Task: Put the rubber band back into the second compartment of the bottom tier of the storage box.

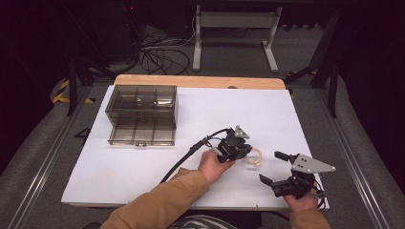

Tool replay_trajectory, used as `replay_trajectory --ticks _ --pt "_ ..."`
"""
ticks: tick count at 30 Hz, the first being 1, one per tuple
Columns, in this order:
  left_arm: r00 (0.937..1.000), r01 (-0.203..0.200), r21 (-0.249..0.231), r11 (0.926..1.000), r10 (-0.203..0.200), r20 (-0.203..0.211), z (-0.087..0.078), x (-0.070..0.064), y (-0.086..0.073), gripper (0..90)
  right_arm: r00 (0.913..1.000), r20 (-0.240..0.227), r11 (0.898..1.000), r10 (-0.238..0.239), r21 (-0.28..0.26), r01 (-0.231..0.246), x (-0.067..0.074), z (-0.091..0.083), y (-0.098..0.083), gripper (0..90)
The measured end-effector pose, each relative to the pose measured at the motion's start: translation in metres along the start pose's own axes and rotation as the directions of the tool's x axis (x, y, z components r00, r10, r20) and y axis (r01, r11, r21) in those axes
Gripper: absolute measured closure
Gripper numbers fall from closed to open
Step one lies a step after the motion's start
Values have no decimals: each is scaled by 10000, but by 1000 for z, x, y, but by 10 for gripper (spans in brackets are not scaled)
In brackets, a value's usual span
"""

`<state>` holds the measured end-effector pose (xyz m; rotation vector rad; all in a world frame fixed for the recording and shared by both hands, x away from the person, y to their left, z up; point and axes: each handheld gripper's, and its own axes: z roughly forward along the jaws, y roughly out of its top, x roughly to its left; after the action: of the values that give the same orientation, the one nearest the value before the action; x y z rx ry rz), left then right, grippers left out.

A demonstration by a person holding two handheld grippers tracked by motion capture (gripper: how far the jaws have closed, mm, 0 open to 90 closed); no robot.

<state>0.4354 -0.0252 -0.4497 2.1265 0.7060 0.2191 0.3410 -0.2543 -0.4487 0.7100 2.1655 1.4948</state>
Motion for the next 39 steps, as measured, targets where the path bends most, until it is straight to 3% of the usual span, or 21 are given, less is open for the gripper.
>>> replay_trajectory --ticks 18,39 --pt "9999 144 -1041 9945 -151 -60 -39 6 6 860 10000 -35 10000 39 -24 -40 0 0 0 18" --pt "9998 34 -1853 9827 -71 -196 -66 7 6 860 10000 -59 10000 -8 25 8 0 2 0 17"
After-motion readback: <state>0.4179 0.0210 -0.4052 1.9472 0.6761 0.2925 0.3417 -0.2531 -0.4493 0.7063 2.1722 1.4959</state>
